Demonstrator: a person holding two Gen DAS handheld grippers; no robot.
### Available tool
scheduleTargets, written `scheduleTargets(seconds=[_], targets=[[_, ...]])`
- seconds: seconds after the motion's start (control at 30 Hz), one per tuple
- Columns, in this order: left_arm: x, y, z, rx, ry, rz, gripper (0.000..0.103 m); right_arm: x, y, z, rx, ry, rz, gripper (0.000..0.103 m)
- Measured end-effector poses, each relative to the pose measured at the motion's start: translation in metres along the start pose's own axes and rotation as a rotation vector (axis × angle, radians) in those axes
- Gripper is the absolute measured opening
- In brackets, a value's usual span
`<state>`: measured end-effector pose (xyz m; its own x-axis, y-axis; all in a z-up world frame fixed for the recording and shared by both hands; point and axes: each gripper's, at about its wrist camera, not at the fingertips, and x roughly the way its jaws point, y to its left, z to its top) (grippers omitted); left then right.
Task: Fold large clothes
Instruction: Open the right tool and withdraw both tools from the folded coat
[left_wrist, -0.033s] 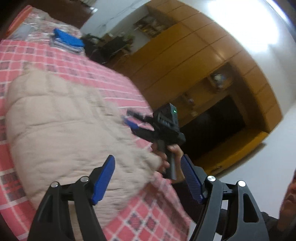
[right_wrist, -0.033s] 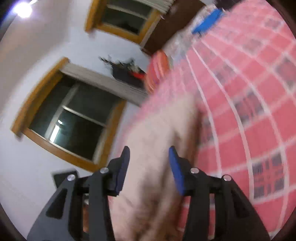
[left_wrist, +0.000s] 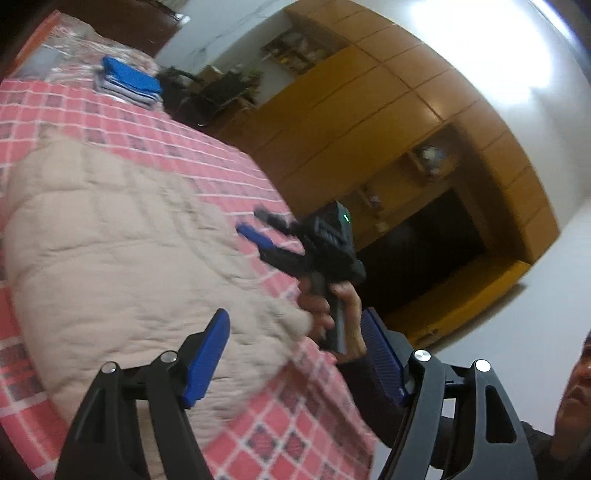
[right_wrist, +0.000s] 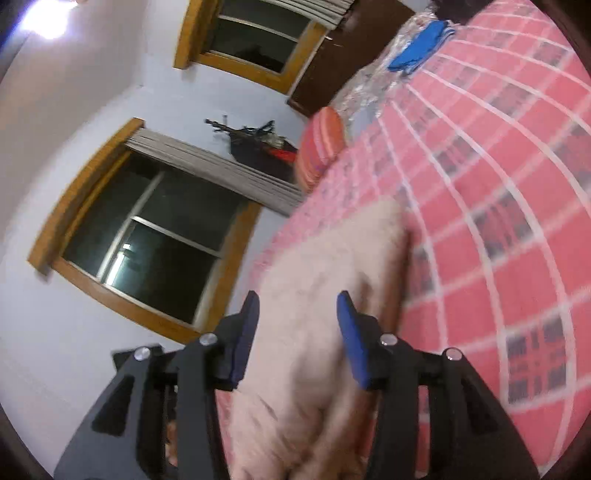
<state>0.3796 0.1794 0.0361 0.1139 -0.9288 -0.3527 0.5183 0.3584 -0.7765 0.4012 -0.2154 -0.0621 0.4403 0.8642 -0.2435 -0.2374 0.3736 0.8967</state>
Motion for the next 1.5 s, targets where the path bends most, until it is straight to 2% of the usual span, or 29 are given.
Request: scheduleTargets(seconds=[0.07, 0.13, 0.17, 0.2, 0.23, 0.27, 0.33, 0.4, 0.47, 0.57, 0.7, 0.77, 0.83, 0.9, 0.93, 0.97, 1.03, 1.1, 1.2, 1.23, 1.3, 1.4, 1.47, 1.5], targets=[[0.011, 0.006, -0.002, -0.015, 0.021, 0.012, 0.073, 0.017, -0.002, 0.003, -0.005, 0.080, 0.058, 0.040], [0.020, 0.027, -0.010, -0.066, 0.056, 0.057, 0.070, 0.040, -0.014, -0.001, 0.010, 0.140, 0.029, 0.034], [0.021, 0.034, -0.015, -0.068, 0.070, 0.083, 0.058, 0.048, -0.023, 0.001, 0.029, 0.158, 0.018, 0.029], [0.022, 0.041, -0.018, -0.071, 0.077, 0.108, 0.053, 0.052, -0.035, 0.001, 0.060, 0.163, 0.005, 0.014], [0.022, 0.046, -0.018, -0.088, 0.074, 0.112, 0.043, 0.056, -0.044, 0.002, 0.081, 0.165, -0.004, 0.004], [0.021, 0.054, -0.020, -0.114, 0.066, 0.104, 0.038, 0.061, -0.058, -0.002, 0.111, 0.175, -0.020, 0.000], [0.023, 0.058, -0.022, -0.114, 0.076, 0.116, 0.036, 0.070, -0.066, -0.008, 0.123, 0.194, -0.032, 0.000], [0.022, 0.057, -0.020, -0.128, 0.088, 0.119, 0.037, 0.070, -0.062, -0.008, 0.116, 0.194, -0.054, 0.000], [0.010, 0.042, -0.006, -0.114, 0.058, 0.089, 0.056, 0.063, -0.039, -0.001, 0.087, 0.172, -0.065, 0.007], [-0.014, 0.022, 0.032, -0.037, -0.026, 0.088, 0.065, 0.039, 0.010, -0.008, 0.019, 0.127, 0.050, 0.007], [-0.018, 0.070, 0.079, -0.131, -0.060, 0.166, 0.064, 0.027, 0.031, -0.037, -0.025, 0.189, 0.074, 0.007], [-0.012, 0.103, 0.085, -0.203, -0.041, 0.222, 0.062, 0.035, 0.026, -0.048, -0.013, 0.226, 0.058, 0.007], [-0.005, 0.129, 0.083, -0.248, -0.012, 0.264, 0.049, 0.051, 0.011, -0.058, 0.013, 0.269, -0.005, 0.004], [-0.003, 0.140, 0.080, -0.272, -0.002, 0.266, 0.046, 0.058, 0.002, -0.066, 0.022, 0.293, -0.050, 0.002], [-0.005, 0.139, 0.080, -0.274, -0.007, 0.264, 0.047, 0.055, 0.008, -0.068, 0.011, 0.290, -0.061, 0.003], [-0.011, 0.131, 0.081, -0.265, -0.019, 0.263, 0.052, 0.052, 0.013, -0.068, -0.001, 0.280, -0.062, 0.005], [-0.029, 0.100, 0.077, -0.179, -0.058, 0.277, 0.057, 0.035, 0.041, -0.068, -0.048, 0.236, -0.047, 0.008], [-0.045, 0.068, 0.060, -0.100, -0.072, 0.219, 0.061, 0.019, 0.062, -0.073, -0.088, 0.201, -0.008, 0.009], [-0.043, 0.040, 0.017, -0.063, -0.027, 0.120, 0.064, 0.006, 0.079, -0.088, -0.104, 0.197, 0.058, 0.009], [-0.040, 0.041, 0.006, -0.069, -0.012, 0.121, 0.064, 0.011, 0.079, -0.096, -0.112, 0.217, 0.045, 0.009], [-0.029, 0.054, -0.013, -0.082, 0.032, 0.172, 0.064, 0.020, 0.059, -0.104, -0.079, 0.245, -0.022, 0.007], [-0.027, 0.077, -0.023, -0.143, 0.024, 0.152, 0.057, 0.033, 0.043, -0.117, -0.056, 0.300, -0.108, 0.003], [-0.039, 0.078, -0.022, -0.190, -0.014, 0.116, 0.062, 0.029, 0.051, -0.117, -0.053, 0.305, -0.092, 0.007], [-0.052, 0.074, -0.025, -0.195, -0.041, 0.102, 0.066, 0.022, 0.059, -0.112, -0.049, 0.297, -0.057, 0.015]])
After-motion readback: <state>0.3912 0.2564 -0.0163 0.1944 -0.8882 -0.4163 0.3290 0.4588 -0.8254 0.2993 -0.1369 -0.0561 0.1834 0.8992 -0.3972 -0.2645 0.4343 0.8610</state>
